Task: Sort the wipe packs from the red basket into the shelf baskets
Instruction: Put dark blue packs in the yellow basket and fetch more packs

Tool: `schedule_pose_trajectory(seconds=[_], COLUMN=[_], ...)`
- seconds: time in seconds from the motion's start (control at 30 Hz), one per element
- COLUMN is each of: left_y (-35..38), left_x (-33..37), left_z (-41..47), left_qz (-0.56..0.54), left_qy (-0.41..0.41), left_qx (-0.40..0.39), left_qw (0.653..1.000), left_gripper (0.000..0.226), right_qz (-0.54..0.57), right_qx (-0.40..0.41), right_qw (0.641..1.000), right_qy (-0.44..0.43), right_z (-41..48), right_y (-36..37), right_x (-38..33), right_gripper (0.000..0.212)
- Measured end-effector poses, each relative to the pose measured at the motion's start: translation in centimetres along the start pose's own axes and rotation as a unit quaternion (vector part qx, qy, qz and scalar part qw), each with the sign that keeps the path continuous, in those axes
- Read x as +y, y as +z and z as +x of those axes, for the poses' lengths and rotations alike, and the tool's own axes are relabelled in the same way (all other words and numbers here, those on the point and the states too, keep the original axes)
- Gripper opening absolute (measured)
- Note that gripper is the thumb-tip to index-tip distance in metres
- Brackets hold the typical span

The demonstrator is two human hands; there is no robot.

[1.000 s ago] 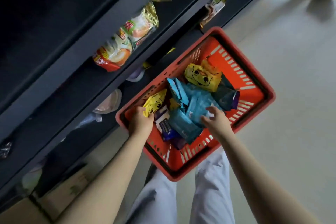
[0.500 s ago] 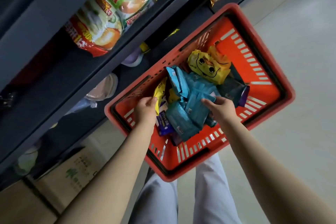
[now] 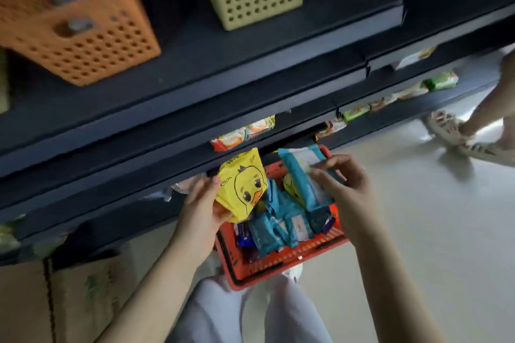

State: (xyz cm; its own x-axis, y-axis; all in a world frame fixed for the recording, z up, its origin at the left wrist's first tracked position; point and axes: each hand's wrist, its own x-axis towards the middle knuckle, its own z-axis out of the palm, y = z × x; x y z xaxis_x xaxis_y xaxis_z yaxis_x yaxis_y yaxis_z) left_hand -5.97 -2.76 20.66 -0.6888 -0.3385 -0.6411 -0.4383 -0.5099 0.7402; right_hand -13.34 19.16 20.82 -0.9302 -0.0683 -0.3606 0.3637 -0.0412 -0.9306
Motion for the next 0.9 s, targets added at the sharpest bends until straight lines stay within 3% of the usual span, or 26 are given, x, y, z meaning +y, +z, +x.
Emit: schedule_pose_trajectory(seconds=[0.07, 0.13, 0.23, 0.33, 0.47, 0.6, 0.7, 0.9], left_y=[-0.7, -1.8, -3.8, -6.6, -12.4, -19.0, -22.3, -25.1], left_x=[3.3, 6.2, 10.0, 13.9, 17.8, 20.8, 22.9, 26.3], left_z=[-3.3, -6.1, -9.3, -11.6, -13.4, -14.3, -14.4, -13.5], left_qz=[-0.089, -0.167, -0.212, -0.207, -0.176, -0.171, -0.188, -0.202], left_qy=[0.017, 0.019, 0.042, 0.082, 0.112, 0.146, 0.166, 0.207], left_qx=[0.015, 0.030, 0.029, 0.051, 0.019, -0.010, -0.020, -0.081], left_qw=[0.996, 0.985, 0.976, 0.974, 0.978, 0.974, 0.968, 0.954], left_gripper=[0.011, 0.022, 0.037, 0.034, 0.037, 0.030, 0.031, 0.042], right_qz=[-0.023, 0.023, 0.077, 0.135, 0.175, 0.238, 0.244, 0.192], right_qx=[-0.007, -0.009, -0.045, -0.058, -0.065, -0.133, -0.175, -0.071], right_qw=[0.998, 0.997, 0.996, 0.989, 0.982, 0.962, 0.954, 0.977], right_qy=[-0.066, -0.070, -0.022, 0.008, -0.010, 0.024, -0.007, -0.052], right_z=[-1.6, -3.3, -5.6, -7.6, -10.0, -12.1, -13.2, -13.1], right_y=[1.4, 3.3, 7.0, 11.4, 18.0, 24.7, 28.4, 32.0], right_x=[-4.1, -7.5, -11.0, -13.0, -13.6, -14.1, -14.6, -15.6], right_gripper=[0.028, 0.041, 0.028, 0.018, 0.028, 0.035, 0.043, 0.033])
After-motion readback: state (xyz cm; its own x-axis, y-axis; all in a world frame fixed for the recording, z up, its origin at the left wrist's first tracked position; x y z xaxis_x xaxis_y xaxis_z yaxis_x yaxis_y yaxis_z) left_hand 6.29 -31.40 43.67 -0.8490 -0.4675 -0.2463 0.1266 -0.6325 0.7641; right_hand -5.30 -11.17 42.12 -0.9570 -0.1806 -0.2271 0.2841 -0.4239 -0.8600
